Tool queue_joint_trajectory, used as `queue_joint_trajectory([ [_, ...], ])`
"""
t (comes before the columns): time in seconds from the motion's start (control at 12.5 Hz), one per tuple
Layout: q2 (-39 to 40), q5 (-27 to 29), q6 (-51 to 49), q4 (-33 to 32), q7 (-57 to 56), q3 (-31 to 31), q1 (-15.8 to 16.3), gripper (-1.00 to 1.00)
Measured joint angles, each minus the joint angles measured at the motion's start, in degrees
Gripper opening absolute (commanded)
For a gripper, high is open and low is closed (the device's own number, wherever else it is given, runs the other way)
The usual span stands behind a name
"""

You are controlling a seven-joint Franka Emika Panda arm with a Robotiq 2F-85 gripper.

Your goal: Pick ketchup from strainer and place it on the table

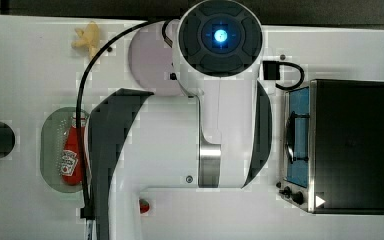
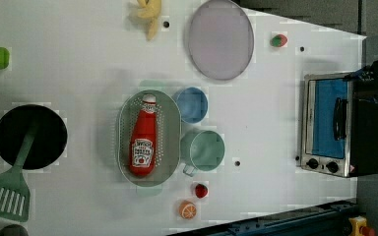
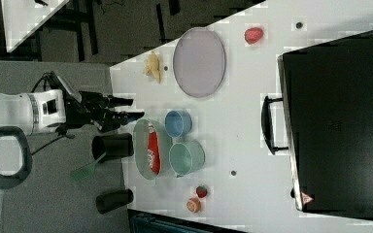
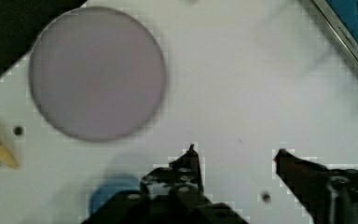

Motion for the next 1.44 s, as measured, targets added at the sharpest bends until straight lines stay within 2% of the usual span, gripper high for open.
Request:
queue_joint_trajectory([
  [0.08,-3.4,0.2,-4.2,-3.5,2.3,2.1,-2.1,0.59],
  [0.24,-11.5,1.5,-8.1,-8.4,4.3,3.9,-4.1,1.00],
  [0.4,-16.1,1.4,-8.5,-7.8,5.3,5.0,-4.6,1.00],
  [0.56,-16.6,1.5,-8.0,-5.0,5.3,8.8,-5.7,1.00],
  [0.8,-13.3,1.3,-4.8,-4.1,5.8,17.4,-5.5,1.00],
  [1.04,-8.2,1.7,-4.2,-6.2,6.3,28.2,-4.8,1.00],
  [1.44,-2.3,2.2,-0.2,-8.6,6.5,42.1,-3.9,1.00],
])
